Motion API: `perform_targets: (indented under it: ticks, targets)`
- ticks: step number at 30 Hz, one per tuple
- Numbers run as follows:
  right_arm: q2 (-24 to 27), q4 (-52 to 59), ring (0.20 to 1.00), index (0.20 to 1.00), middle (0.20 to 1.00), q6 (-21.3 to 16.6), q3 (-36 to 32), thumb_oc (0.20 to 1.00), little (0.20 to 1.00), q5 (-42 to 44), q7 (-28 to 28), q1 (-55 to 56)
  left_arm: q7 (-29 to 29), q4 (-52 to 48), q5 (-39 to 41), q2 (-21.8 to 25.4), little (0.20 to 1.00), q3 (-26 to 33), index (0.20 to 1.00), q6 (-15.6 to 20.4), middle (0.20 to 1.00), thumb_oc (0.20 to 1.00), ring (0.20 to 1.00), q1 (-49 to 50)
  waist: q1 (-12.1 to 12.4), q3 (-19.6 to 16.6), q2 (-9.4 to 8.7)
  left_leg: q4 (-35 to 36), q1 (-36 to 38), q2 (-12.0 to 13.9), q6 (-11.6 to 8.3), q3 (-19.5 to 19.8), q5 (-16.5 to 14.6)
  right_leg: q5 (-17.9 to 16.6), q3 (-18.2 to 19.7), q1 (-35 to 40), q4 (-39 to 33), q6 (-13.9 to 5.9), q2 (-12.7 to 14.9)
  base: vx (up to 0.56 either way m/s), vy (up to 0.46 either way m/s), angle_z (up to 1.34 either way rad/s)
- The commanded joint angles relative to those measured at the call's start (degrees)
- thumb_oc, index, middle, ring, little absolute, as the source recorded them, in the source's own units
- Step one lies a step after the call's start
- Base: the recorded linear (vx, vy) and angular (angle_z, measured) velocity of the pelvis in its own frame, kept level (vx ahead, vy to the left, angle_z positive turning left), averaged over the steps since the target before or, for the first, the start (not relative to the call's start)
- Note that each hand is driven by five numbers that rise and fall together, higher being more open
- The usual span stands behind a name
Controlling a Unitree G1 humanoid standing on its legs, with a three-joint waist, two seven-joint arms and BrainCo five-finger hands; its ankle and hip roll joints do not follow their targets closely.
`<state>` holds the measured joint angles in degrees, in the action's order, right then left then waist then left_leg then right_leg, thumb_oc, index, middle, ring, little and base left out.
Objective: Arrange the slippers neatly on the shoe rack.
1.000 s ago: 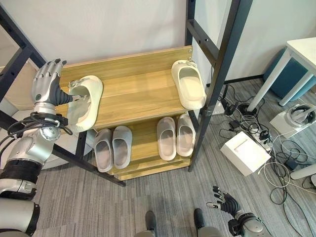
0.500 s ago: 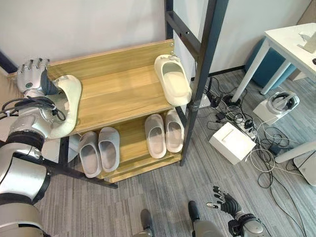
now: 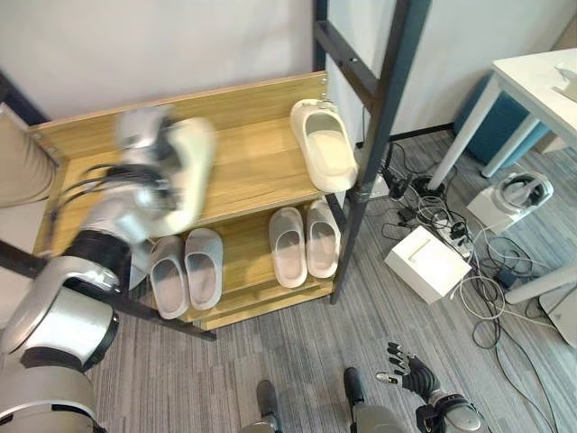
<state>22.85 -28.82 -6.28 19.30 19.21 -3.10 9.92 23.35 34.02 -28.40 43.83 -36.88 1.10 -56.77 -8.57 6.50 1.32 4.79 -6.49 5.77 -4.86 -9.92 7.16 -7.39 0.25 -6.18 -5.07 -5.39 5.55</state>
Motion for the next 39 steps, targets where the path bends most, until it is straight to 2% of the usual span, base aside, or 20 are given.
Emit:
perform_targets:
  ticks: [1, 5, 12, 17, 22, 23, 28, 33, 36, 39]
  targets:
    - [2.1, 3.6, 1.000, 1.000, 1.000, -2.0, -1.7, 1.000, 1.000, 0.8, 0.7, -0.2, 1.9, 15.7, -2.1, -0.9, 0.200, 1.3, 0.200, -1.4, 0.200, 0.200, 0.200, -12.0, -1.9, 1.2, 0.79, 0.2, 4.5, 3.0, -3.41, 0.8, -3.4, 4.9, -1.0, 3.0, 0.1, -6.30, 2.7, -0.04, -0.036, -0.16]
    - [3.2, 4.9, 1.000, 1.000, 1.000, -1.6, -2.0, 1.000, 1.000, 0.7, 0.6, 0.6, 1.2, 21.4, -0.6, -3.9, 0.200, -1.4, 0.200, -1.6, 0.200, 0.200, 0.200, -16.8, -3.9, 1.1, 1.49, 0.2, 4.7, 3.4, -3.64, -0.4, -3.1, 4.6, 0.1, 2.3, 0.1, -6.22, 2.4, -0.03, -0.032, -0.13]
    - [5.1, 6.4, 1.000, 1.000, 1.000, -1.5, -3.4, 1.000, 1.000, 1.4, 0.4, 2.1, -1.1, 32.4, 0.9, -4.9, 0.200, -4.4, 0.200, -2.7, 0.200, 0.200, 0.200, -21.8, -6.6, 1.1, 2.06, 0.2, 4.8, 4.3, -4.15, -2.6, -2.6, 4.0, 1.9, 0.6, 0.1, -6.22, 1.6, -0.02, -0.038, -0.17]
    - [4.7, 6.4, 1.000, 1.000, 1.000, -1.3, -3.8, 1.000, 1.000, 1.7, 0.3, 3.2, -1.6, 34.8, 1.6, -3.9, 0.200, -4.2, 0.200, -3.0, 0.200, 0.200, 0.200, -22.4, -7.0, 0.9, 2.39, 0.2, 4.9, 4.6, -4.33, -3.3, -2.4, 3.8, 2.6, 0.2, 0.1, -6.17, 1.2, 0.01, -0.023, -0.13]
    - [4.7, 5.7, 1.000, 1.000, 1.000, -1.0, -2.2, 1.000, 1.000, 1.3, -0.3, 3.0, -1.6, 34.5, 1.9, -5.1, 0.200, -3.4, 0.200, -3.0, 0.200, 0.200, 0.200, -21.6, -6.3, 0.5, 2.39, 0.2, 5.2, 4.5, -4.34, -2.1, -2.4, 4.5, 1.3, 1.7, 0.1, -5.81, 1.3, 0.02, -0.014, 0.04]
    - [4.5, 5.2, 1.000, 1.000, 1.000, -0.9, -1.7, 1.000, 1.000, 1.0, -0.5, 2.7, -1.5, 34.0, 1.9, -5.8, 1.000, -3.3, 1.000, -3.0, 1.000, 1.000, 1.000, -21.7, -6.0, 0.2, 2.25, 0.2, 5.3, 4.5, -4.31, -1.9, -2.5, 4.6, 1.0, 2.1, 0.1, -5.79, 1.3, 0.03, -0.011, 0.17]
    - [4.0, 3.4, 1.000, 1.000, 1.000, -0.8, -1.2, 1.000, 1.000, -0.2, -0.2, 1.9, -0.9, 29.0, 0.9, -6.5, 1.000, -3.4, 1.000, -2.4, 1.000, 1.000, 1.000, -21.2, -4.9, -0.2, 2.04, 0.2, 5.8, 4.3, -4.13, -0.9, -2.7, 5.0, 0.0, 3.4, 0.1, -5.65, 1.4, 0.02, -0.003, 0.10]
    - [2.9, 1.4, 1.000, 1.000, 1.000, -0.3, -1.8, 1.000, 1.000, -0.5, 0.1, 1.1, -1.5, 17.5, -0.4, -5.5, 1.000, -1.5, 1.000, -2.1, 1.000, 1.000, 1.000, -18.5, -2.7, -0.9, 1.67, 0.2, 6.0, 3.9, -3.87, 1.0, -2.9, 5.7, -1.8, 5.0, 0.1, -5.37, 1.5, 0.01, -0.002, 0.24]
    - [2.5, 0.9, 1.000, 1.000, 1.000, -0.1, -1.6, 1.000, 1.000, -0.6, 0.1, 0.7, -1.8, 15.5, -0.3, -5.6, 1.000, -0.3, 1.000, -1.8, 1.000, 1.000, 1.000, -17.2, -2.3, -1.0, 1.60, 0.2, 5.9, 3.8, -3.86, 1.4, -2.9, 5.7, -2.2, 5.2, 0.1, -5.32, 1.6, -0.01, 0.009, 0.10]
    - [1.6, 0.1, 1.000, 1.000, 1.000, 0.3, -1.7, 1.000, 1.000, -0.8, -0.1, 0.9, -1.8, 8.2, 4.0, -4.4, 1.000, 4.6, 1.000, -0.1, 1.000, 1.000, 1.000, -12.2, -1.1, -1.4, 1.29, 0.2, 5.8, 3.8, -3.85, 2.0, -2.8, 5.8, -2.8, 5.5, 0.1, -5.25, 1.7, -0.01, 0.004, 0.08]
